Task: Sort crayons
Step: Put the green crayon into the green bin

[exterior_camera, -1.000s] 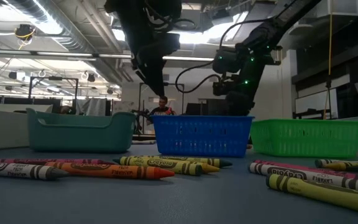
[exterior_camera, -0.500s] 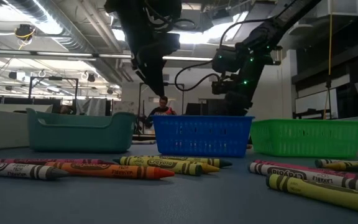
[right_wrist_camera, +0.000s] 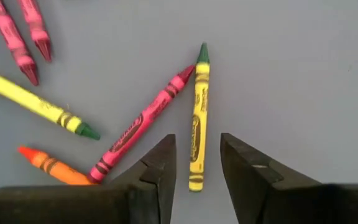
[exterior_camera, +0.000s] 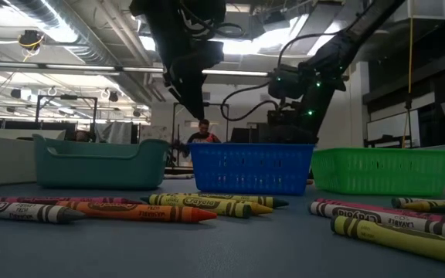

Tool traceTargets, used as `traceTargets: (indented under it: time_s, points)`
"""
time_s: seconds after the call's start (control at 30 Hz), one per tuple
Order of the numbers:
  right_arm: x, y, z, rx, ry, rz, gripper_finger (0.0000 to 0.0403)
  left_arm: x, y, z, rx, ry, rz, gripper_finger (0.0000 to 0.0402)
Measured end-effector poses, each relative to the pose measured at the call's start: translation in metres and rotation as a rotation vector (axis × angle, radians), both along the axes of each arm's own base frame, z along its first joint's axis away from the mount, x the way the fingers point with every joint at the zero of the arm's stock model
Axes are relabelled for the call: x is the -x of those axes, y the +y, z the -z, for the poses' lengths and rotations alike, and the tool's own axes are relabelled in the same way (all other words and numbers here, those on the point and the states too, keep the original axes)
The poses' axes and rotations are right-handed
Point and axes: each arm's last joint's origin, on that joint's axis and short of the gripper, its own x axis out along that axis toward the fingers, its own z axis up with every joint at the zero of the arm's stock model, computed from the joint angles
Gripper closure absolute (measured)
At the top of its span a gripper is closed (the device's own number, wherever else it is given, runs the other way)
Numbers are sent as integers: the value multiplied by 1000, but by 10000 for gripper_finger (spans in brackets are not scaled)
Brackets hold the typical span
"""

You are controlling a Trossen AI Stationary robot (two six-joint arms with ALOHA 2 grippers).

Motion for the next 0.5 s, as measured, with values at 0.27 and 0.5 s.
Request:
traceTargets:
  time_s: [0.27, 0.5]
  points:
    - [8, 4, 15, 1, -1, 0, 278, 0, 0, 0, 0, 0, -1, 280]
    - [10, 6, 20, 6, -12, 2, 278, 0, 0, 0, 0, 0, -1, 280]
